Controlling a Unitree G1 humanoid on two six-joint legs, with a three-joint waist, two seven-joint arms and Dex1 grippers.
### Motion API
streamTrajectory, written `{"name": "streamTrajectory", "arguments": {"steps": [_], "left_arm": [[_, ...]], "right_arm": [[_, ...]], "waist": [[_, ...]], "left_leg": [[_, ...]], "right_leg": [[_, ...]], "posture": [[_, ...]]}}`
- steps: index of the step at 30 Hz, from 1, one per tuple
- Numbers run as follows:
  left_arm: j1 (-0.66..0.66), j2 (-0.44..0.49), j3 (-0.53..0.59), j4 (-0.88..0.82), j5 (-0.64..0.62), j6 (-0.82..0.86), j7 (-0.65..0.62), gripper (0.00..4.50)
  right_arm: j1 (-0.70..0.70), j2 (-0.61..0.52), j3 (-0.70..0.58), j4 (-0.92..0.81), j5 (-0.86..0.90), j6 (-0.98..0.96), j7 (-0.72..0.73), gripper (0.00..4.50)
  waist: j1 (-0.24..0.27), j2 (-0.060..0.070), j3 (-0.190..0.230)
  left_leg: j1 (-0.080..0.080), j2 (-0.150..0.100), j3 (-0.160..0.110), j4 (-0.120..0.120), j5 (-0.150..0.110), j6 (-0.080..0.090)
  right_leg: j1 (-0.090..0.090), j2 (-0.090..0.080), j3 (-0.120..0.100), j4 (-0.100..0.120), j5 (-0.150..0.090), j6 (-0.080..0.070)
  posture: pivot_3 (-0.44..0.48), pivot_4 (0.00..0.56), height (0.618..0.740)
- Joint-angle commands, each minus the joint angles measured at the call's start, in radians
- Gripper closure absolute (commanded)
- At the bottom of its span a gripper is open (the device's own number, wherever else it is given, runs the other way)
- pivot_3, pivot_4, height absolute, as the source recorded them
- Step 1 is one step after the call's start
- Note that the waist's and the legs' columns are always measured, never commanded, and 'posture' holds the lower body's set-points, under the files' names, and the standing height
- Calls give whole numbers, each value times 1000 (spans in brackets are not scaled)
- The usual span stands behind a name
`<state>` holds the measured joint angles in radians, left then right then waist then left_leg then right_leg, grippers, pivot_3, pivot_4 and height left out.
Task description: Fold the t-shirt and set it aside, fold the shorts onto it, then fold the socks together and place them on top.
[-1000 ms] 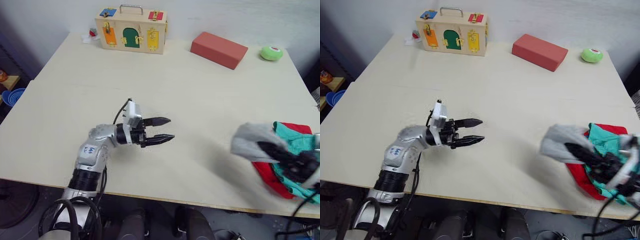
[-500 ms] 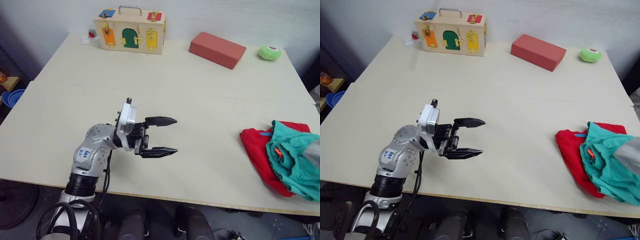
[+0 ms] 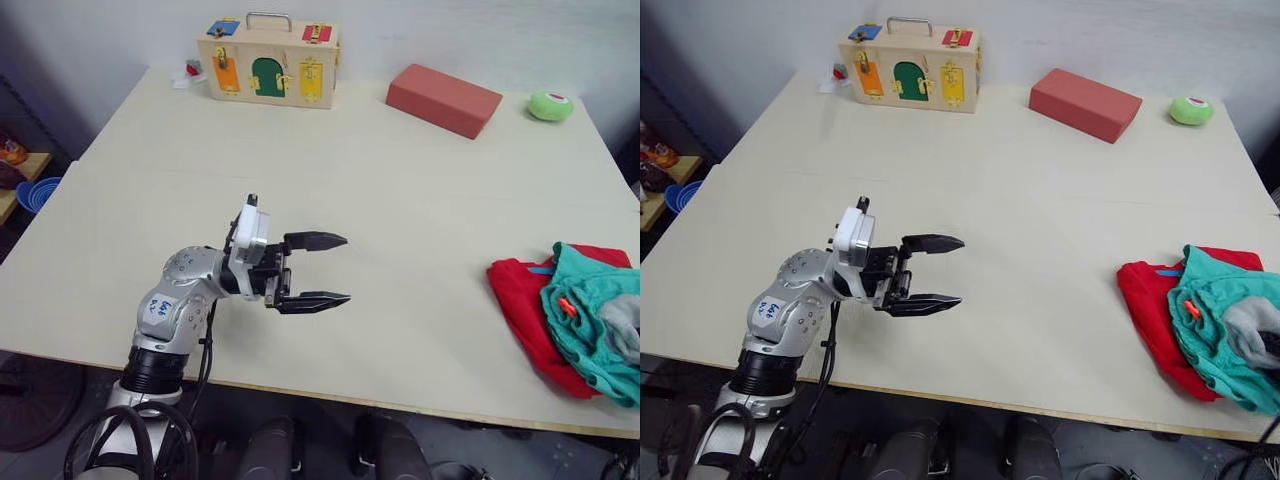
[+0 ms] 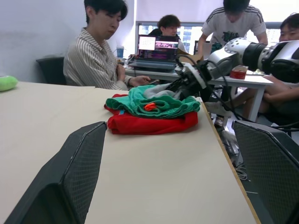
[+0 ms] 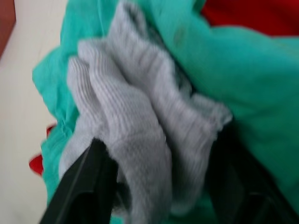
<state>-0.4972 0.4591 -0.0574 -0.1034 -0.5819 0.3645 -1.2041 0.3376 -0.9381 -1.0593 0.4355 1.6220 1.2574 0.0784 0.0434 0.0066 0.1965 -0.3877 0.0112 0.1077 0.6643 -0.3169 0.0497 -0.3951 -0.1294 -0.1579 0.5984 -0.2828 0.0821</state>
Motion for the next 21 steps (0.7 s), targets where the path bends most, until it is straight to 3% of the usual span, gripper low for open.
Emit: {"name": "streamTrajectory", "arguments": {"steps": [1, 3, 6, 9, 12, 15, 16, 18, 21], "left_arm": [[6, 38, 24, 22, 8, -18, -24, 0], [8, 58, 37, 47, 14, -28, -26, 0], [27, 107, 41, 68, 22, -12, -46, 0], [46, 135, 58, 109, 72, -72, -21, 0], [62, 160, 63, 165, 170, -183, 21, 0], [89, 196, 68, 245, 285, -348, 65, 0], [113, 223, 84, 266, 309, -387, 70, 0], [144, 251, 116, 284, 317, -404, 89, 0], [181, 275, 155, 305, 320, -431, 117, 0]], "right_arm": [[201, -36, -146, -172, -103, 30, 211, 612], [342, -34, -199, -283, -196, 5, 369, 31], [481, -24, -288, -384, -339, -123, 600, 31], [500, -47, -384, -483, -456, -278, 748, 31], [500, -57, -347, -640, -577, -393, 852, 31], [390, -120, -48, -817, -857, -734, 909, 31], [247, -121, 119, -839, -905, -846, 894, 31], [6, -70, 340, -839, -940, -965, 862, 31], [-168, 4, 615, -743, -1111, -1150, 938, 31]], "waist": [[4, 1, -1], [8, 5, -3], [1, 5, -3], [-13, 5, -3], [-20, 4, -3], [-27, 1, -4], [-31, -1, -3], [-38, -4, -1], [-31, -3, 2]], "left_leg": [[0, 0, 0, 0, 0, 0], [-1, 0, 1, 0, -1, 2], [0, 0, 1, 0, -6, 9], [0, 0, 1, 0, -7, 9], [1, 1, 1, 0, -7, 7], [2, 3, 1, -2, -5, 2], [2, 3, 2, -1, -4, -1], [2, 3, 3, -1, -3, -3], [0, 2, 3, -2, -2, -3]], "right_leg": [[0, 0, 0, -1, 0, 0], [0, 0, 1, -4, 1, 1], [0, 0, 2, -5, 2, 3], [0, 0, 3, -6, 2, 4], [0, 0, 3, -5, 2, 4], [0, 2, 3, -5, 2, 3], [0, 2, 3, -5, 2, 3], [-2, 2, 4, -5, 3, 3], [-4, 0, 4, -4, 3, 1]], "posture": [[0, 150, 740], [0, 150, 740], [0, 150, 740], [0, 150, 740], [0, 150, 740], [0, 150, 740], [0, 150, 740], [0, 150, 740], [0, 150, 740]]}}
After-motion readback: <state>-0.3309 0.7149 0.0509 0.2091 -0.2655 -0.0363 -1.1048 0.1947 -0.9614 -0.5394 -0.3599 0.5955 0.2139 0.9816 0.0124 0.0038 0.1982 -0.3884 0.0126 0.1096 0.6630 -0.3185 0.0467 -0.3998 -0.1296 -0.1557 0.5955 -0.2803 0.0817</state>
